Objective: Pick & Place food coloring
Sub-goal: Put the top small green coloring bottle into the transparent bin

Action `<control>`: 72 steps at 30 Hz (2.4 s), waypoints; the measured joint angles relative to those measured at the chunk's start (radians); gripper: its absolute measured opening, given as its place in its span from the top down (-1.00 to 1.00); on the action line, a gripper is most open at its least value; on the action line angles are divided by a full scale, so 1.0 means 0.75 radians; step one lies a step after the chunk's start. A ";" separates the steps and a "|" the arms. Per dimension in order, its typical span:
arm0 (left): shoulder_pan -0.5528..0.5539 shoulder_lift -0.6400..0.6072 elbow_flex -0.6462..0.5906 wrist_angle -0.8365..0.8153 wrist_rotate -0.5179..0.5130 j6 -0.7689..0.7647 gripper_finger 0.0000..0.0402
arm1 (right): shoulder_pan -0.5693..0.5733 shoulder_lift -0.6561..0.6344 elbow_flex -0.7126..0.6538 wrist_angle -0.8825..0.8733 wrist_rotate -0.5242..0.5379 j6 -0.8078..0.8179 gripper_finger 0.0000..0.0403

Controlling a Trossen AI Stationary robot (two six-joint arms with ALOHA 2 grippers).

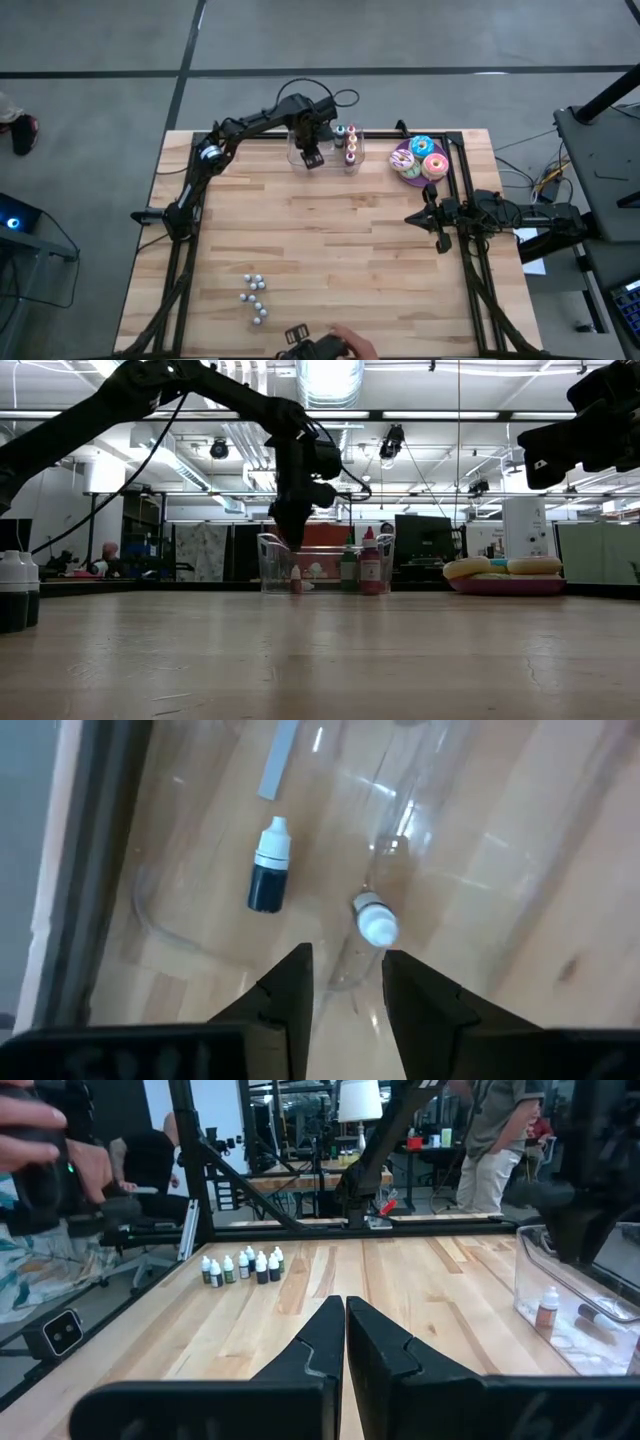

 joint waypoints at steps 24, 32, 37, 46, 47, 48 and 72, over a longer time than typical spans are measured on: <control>-0.291 -0.204 0.114 -0.131 0.013 -0.096 0.53 | 0.000 0.001 0.000 0.000 0.000 0.000 0.96; -0.412 -0.310 -0.069 -0.048 0.013 -0.147 0.53 | 0.000 0.002 0.000 0.000 0.001 0.000 0.96; -0.487 -0.423 -0.270 0.106 0.017 -0.194 0.53 | 0.000 0.000 0.000 0.000 0.000 0.000 0.96; -0.637 -0.685 -0.720 0.352 0.019 -0.251 0.53 | 0.000 0.001 0.000 0.000 0.001 0.000 0.96; -0.657 -0.715 -0.760 0.364 0.019 -0.251 0.53 | 0.000 0.000 0.000 0.000 0.000 0.000 0.96; -0.676 -0.740 -0.801 0.367 0.019 -0.251 0.53 | 0.000 0.000 0.000 0.000 -0.001 0.000 0.96; -1.068 -1.223 -1.438 0.396 0.017 -0.732 0.53 | 0.000 0.001 0.000 0.000 0.000 0.000 0.96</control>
